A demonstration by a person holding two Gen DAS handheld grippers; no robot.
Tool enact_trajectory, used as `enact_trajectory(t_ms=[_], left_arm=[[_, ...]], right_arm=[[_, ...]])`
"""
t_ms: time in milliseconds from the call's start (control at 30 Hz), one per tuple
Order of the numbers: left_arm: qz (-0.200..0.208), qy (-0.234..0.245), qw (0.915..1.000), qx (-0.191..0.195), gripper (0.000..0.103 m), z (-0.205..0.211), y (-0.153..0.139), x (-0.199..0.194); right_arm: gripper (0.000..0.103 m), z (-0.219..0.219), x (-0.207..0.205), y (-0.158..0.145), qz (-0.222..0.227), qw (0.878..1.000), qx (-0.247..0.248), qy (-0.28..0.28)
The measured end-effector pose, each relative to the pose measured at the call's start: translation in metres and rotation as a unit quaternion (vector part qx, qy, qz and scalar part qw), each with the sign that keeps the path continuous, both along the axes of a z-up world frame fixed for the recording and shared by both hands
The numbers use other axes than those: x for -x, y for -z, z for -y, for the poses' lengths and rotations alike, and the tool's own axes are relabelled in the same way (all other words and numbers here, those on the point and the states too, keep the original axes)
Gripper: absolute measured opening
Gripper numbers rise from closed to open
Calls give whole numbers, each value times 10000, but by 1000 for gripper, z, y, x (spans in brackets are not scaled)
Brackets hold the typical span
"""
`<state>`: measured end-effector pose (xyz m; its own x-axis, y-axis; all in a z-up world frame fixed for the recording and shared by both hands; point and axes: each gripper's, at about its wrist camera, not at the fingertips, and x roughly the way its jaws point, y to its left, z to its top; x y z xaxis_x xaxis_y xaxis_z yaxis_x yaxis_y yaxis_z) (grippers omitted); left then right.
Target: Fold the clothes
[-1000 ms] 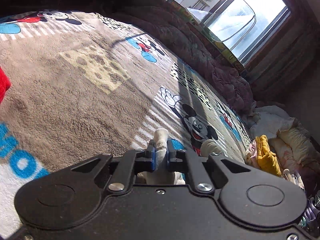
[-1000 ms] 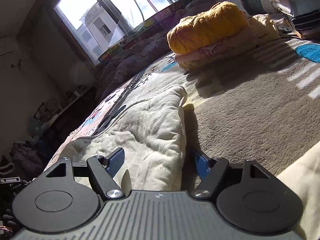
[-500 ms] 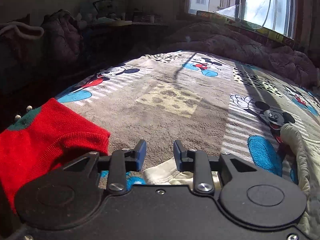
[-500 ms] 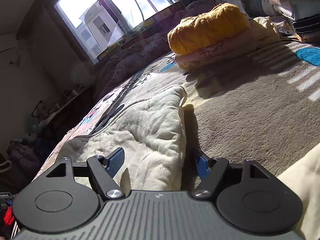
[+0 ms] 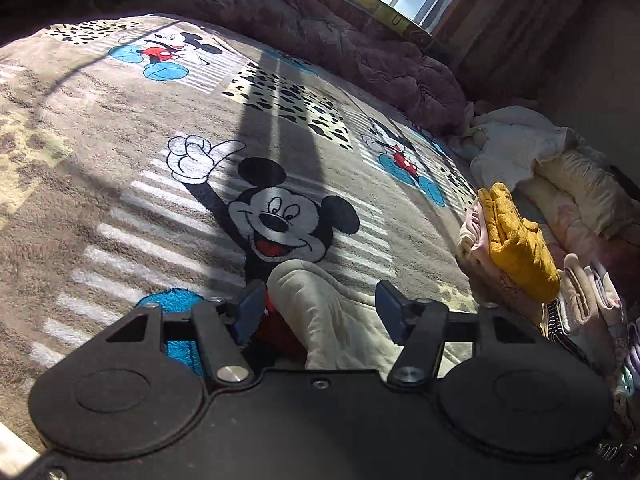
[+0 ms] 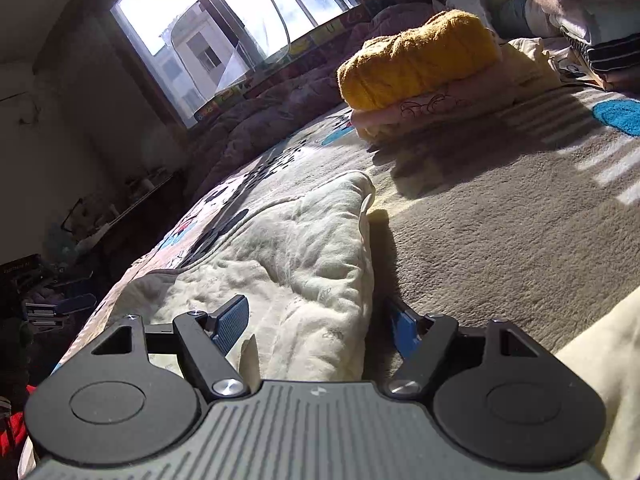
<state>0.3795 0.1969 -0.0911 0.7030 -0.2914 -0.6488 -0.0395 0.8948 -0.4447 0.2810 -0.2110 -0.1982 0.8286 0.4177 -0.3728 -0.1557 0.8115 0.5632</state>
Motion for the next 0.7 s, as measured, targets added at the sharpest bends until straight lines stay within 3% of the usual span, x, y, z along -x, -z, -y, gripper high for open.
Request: enact_trajectory(t_ms=[100, 133, 167, 233, 267, 300, 367, 400, 433, 500, 533, 567, 600, 633, 667, 700], left_arm=[[-700, 315, 9967, -279, 60, 13, 15, -40], [-759, 455, 9955, -348, 48, 16, 20, -45], [-741, 583, 9946, -436, 37, 19, 23, -48], [68, 1259, 9920, -19, 13, 17, 16, -32], [565, 1641, 9845, 261, 13, 14, 11, -22], [1169, 2049, 9698, 620, 13, 10, 7, -10], [2203, 2543, 9334, 1245, 13, -4, 5, 16], [2510, 2719, 9148, 1619, 13, -12, 6, 24], [2465, 2670, 9140, 1805, 13, -18, 10, 21], [2060, 2302, 9326, 1868, 15, -26, 21, 4], [1465, 1868, 9569, 1671, 19, -30, 32, -12], [611, 1259, 9814, 1314, 19, -33, 45, -32], [86, 948, 9904, 1007, 24, -35, 54, -44], [-227, 831, 9936, 736, 28, -36, 60, -51], [-250, 765, 9947, 638, 31, -37, 57, -51], [-91, 661, 9968, 437, 46, -37, 48, -45]], right_arm=[[73, 2, 0, 2, 35, 10000, -78, -12], [73, 3, 0, 2, 44, 9999, -104, -15], [73, 3, 0, 2, 52, 9999, -126, -18], [73, 5, 0, 3, 68, 9998, -169, -25], [74, 5, 0, 3, 76, 9998, -190, -28], [74, 6, 1, 3, 83, 9997, -211, -32], [74, 7, 1, 3, 102, 9997, -233, -31], [74, 7, 1, 3, 107, 9996, -241, -32], [74, 7, 2, 4, 115, 9996, -249, -32], [74, 8, 2, 4, 126, 9996, -266, -35], [74, 8, 2, 4, 130, 9995, -274, -37], [74, 8, 3, 4, 131, 9995, -276, -37], [74, 7, 3, 4, 130, 9995, -274, -36], [74, 7, 3, 4, 129, 9995, -272, -35], [74, 7, 3, 4, 128, 9995, -271, -34], [74, 7, 2, 4, 128, 9995, -270, -33]])
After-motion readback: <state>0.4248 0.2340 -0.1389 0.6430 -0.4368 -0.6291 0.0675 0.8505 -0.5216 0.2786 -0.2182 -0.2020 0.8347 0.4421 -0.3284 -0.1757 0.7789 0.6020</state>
